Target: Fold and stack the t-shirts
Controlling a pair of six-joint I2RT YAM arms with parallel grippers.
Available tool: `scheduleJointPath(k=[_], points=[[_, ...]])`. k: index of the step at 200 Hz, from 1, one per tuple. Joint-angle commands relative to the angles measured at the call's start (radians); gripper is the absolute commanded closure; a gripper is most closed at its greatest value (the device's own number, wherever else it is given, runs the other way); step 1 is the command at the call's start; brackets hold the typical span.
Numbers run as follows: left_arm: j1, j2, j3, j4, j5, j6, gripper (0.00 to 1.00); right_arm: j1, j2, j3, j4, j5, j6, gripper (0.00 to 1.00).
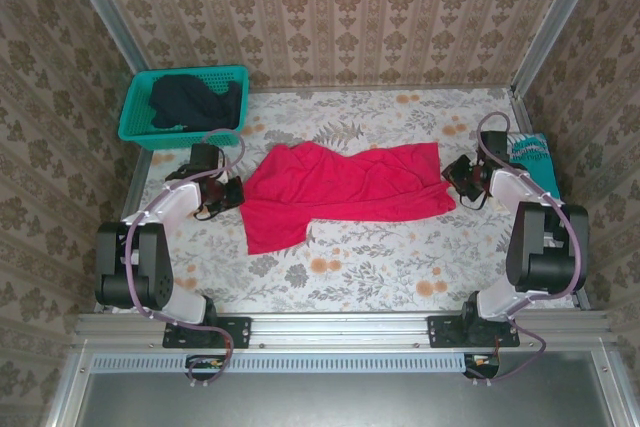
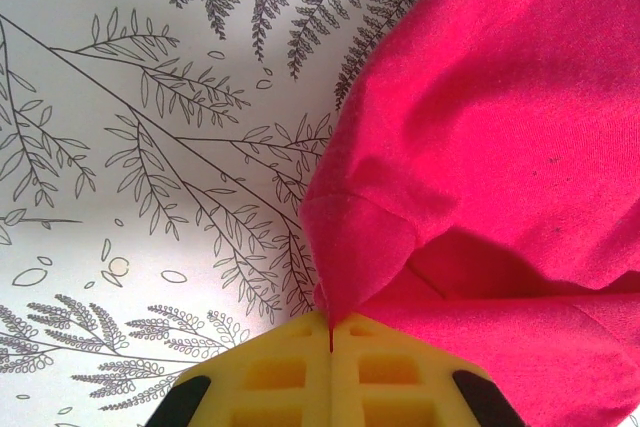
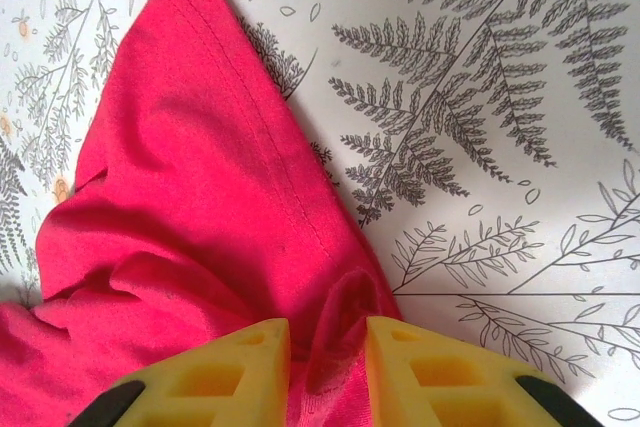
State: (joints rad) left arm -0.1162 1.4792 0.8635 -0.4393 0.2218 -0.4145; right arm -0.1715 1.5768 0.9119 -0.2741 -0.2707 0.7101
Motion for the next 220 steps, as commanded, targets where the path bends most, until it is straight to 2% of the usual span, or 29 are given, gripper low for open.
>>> scheduleJointPath(k=[1,29,68,149,220], points=[[0.0,-0.015,-0.013,0.016,0.013,0.007,1.0,-0.001,0.019,0.021,0.009,-0.029,0.006,0.72],[0.0,-0.016,-0.013,0.016,0.013,0.005,1.0,0.0,0.024,0.026,0.005,-0.028,0.003,0.75],[0.0,-0.018,-0.017,0.02,0.013,0.005,1.0,0.0,0.007,0.035,-0.021,-0.02,-0.01,1.0],[0.001,-0.115,0.001,0.066,0.026,-0.017,1.0,0.0,-0.178,0.051,-0.057,-0.006,-0.034,1.0],[0.045,-0.267,0.069,0.05,0.12,-0.049,1.0,0.0,-0.445,0.161,-0.093,0.036,-0.108,1.0]])
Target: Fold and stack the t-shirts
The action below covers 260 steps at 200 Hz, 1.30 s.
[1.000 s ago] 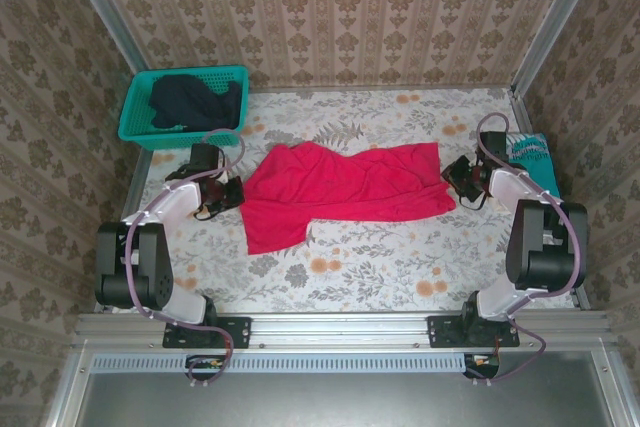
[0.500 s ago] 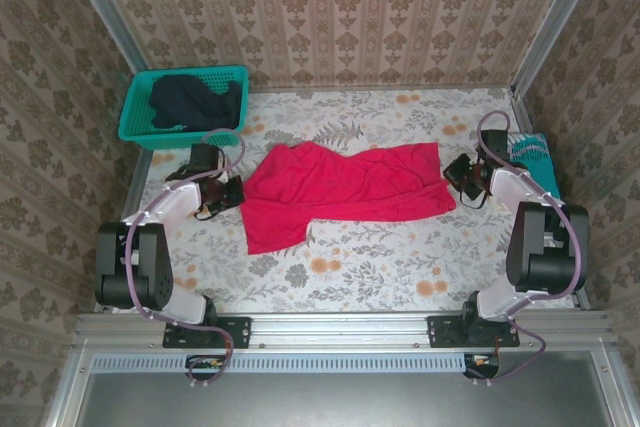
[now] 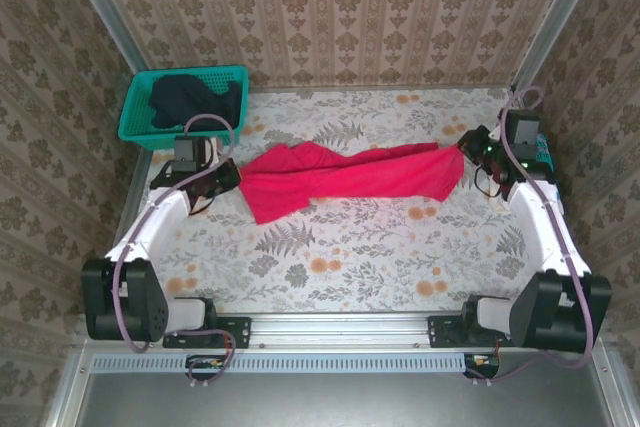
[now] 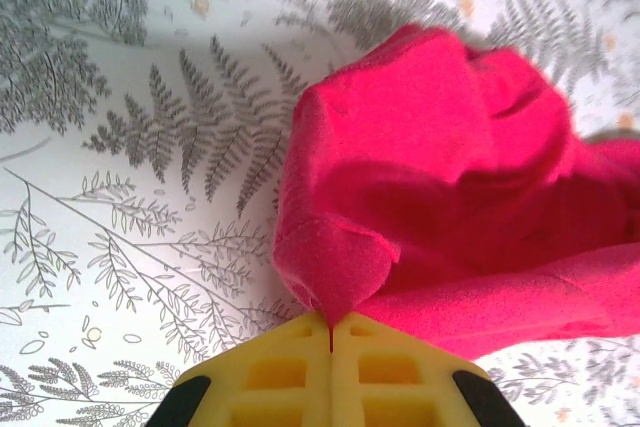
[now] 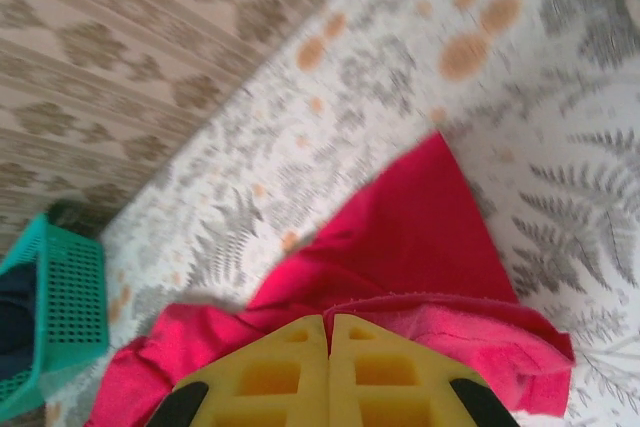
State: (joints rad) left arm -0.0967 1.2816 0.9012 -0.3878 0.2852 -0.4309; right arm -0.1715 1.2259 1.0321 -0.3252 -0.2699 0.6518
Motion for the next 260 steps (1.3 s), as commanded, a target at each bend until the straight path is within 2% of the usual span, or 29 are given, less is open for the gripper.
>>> scheduleJointPath(k=[1,52,75,100,181,220,260], points=[[0.027,-0.073,0.031,-0.002,0.058,-0.034,1.0,0.0,-0.094,0.041,-0.042,0.035,-0.05,1.0],[0.072,-0.261,0.06,-0.051,0.097,-0.063,1.0,0.001,-0.324,0.06,-0.024,0.061,-0.082,1.0],[0.097,-0.308,0.152,-0.11,0.089,-0.046,1.0,-0.002,-0.4,0.124,-0.021,0.07,-0.114,1.0],[0.13,-0.319,0.275,-0.113,0.065,-0.046,1.0,-0.001,-0.415,0.223,-0.023,0.093,-0.161,1.0],[0.139,-0.121,0.804,-0.117,0.1,-0.044,1.0,-0.001,-0.362,0.508,-0.004,0.063,-0.175,1.0],[0.14,-0.033,0.911,-0.105,0.088,-0.049,1.0,-0.001,-0.308,0.534,-0.006,0.084,-0.201,1.0],[0.139,0.106,1.023,-0.082,0.125,-0.081,1.0,-0.001,-0.165,0.568,0.019,0.065,-0.218,1.0]])
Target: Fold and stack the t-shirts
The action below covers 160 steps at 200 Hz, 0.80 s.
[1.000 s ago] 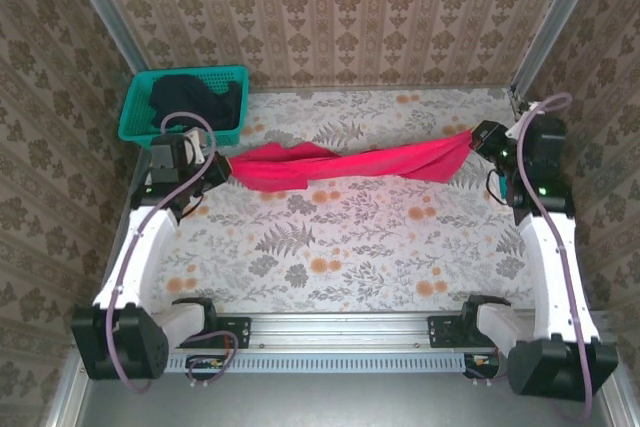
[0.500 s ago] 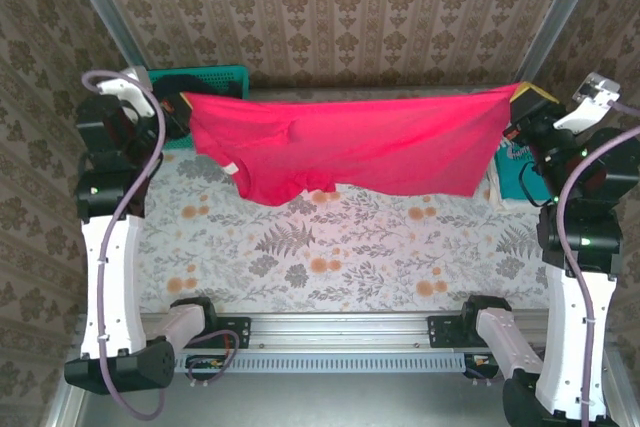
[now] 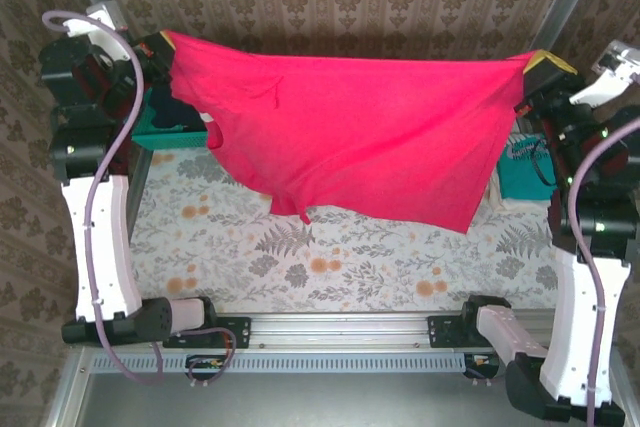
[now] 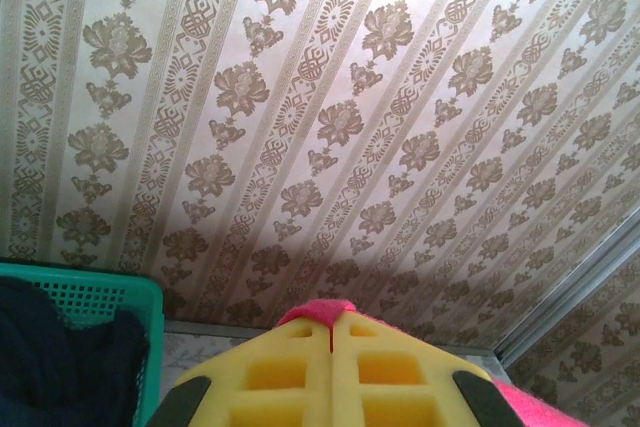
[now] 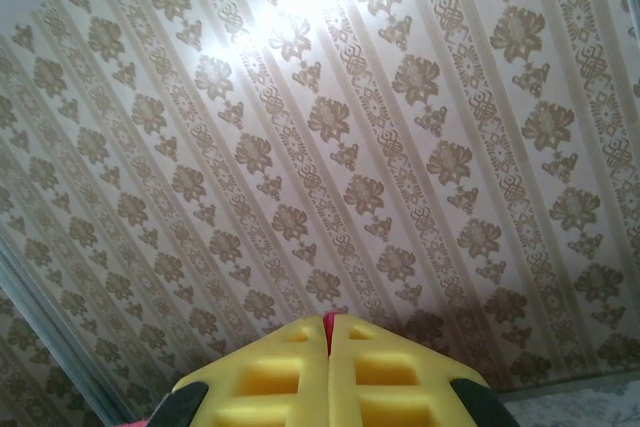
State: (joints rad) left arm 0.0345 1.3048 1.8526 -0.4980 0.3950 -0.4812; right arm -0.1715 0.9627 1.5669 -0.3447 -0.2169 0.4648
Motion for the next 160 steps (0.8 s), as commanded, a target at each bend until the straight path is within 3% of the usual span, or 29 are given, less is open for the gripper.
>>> scheduleJointPath(k=[1,52,89,160], points=[[0.008,0.087,0.075,0.029,0.016,-0.032,1.0,-0.001,0.103,0.035,0.039,0.011,-0.031,1.0],[0.007,0.104,0.15,0.033,0.018,-0.042,1.0,-0.001,0.164,0.104,0.063,-0.011,-0.007,1.0],[0.008,0.013,0.127,0.014,-0.025,-0.004,1.0,-0.001,0.095,0.108,0.035,-0.007,-0.014,1.0],[0.007,-0.083,0.128,-0.02,-0.007,0.022,1.0,-0.001,-0.03,0.112,-0.063,0.027,-0.064,1.0]])
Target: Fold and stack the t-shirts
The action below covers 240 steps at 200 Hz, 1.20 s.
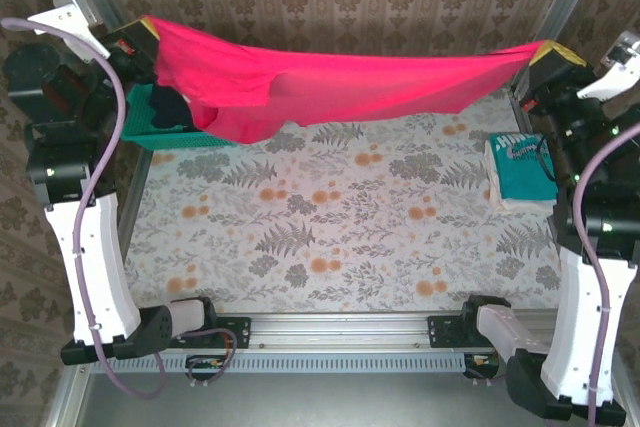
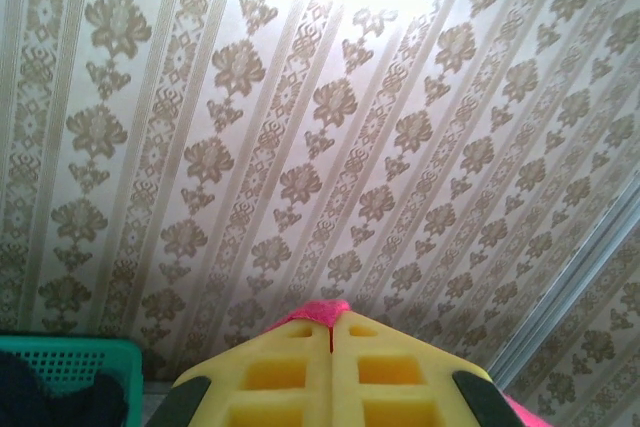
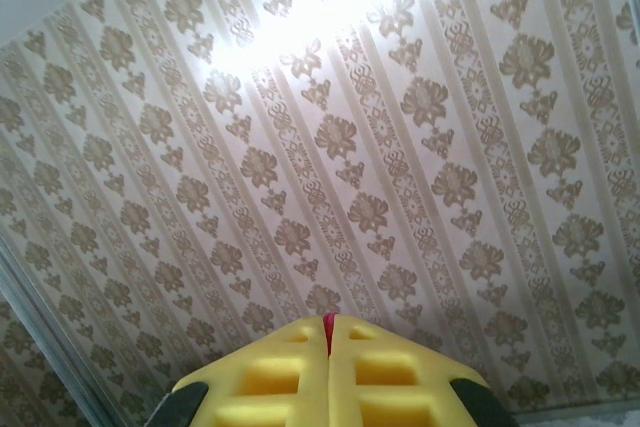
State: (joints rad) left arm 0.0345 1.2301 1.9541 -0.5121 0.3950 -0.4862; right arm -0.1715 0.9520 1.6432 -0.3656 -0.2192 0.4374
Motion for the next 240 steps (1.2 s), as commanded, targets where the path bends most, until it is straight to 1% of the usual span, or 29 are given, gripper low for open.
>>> scheduleJointPath(k=[1,42,77,119,134,155,174,185,204,220,230,240], points=[[0.008,-0.009,0.026,-0.006,-0.006,0.027,1.0,0.0,-0.019,0.036,-0.043,0.029,-0.037,1.0],[0.006,0.004,0.038,-0.005,0.011,0.029,1.0,-0.001,-0.002,0.066,-0.073,0.033,-0.051,1.0],[0.005,0.063,0.075,-0.034,0.005,0.048,1.0,-0.002,0.053,0.062,-0.068,0.026,-0.073,1.0],[-0.003,0.18,0.088,-0.016,0.031,0.054,1.0,-0.002,0.196,0.045,-0.038,-0.02,-0.103,1.0],[-0.005,0.241,0.11,-0.002,0.011,0.055,1.0,-0.001,0.263,0.058,-0.022,-0.017,-0.099,1.0],[-0.004,0.344,0.223,-0.032,-0.019,0.057,1.0,-0.007,0.359,0.115,0.002,-0.034,-0.065,1.0],[-0.007,0.43,0.337,-0.025,-0.012,0.034,1.0,-0.011,0.429,0.188,0.037,-0.039,-0.026,1.0],[-0.015,0.476,0.417,-0.023,-0.008,0.049,1.0,-0.014,0.471,0.24,0.056,-0.037,0.001,1.0],[-0.036,0.555,0.605,-0.064,-0.039,0.087,1.0,-0.019,0.531,0.361,0.051,-0.035,0.038,1.0],[-0.039,0.607,0.751,-0.086,-0.051,0.092,1.0,-0.025,0.572,0.482,0.023,-0.039,0.05,1.0],[-0.039,0.61,0.787,-0.075,-0.063,0.093,1.0,-0.028,0.589,0.535,0.005,-0.037,0.05,1.0],[-0.039,0.594,0.773,-0.056,-0.075,0.095,1.0,-0.032,0.59,0.564,-0.006,-0.034,0.048,1.0]])
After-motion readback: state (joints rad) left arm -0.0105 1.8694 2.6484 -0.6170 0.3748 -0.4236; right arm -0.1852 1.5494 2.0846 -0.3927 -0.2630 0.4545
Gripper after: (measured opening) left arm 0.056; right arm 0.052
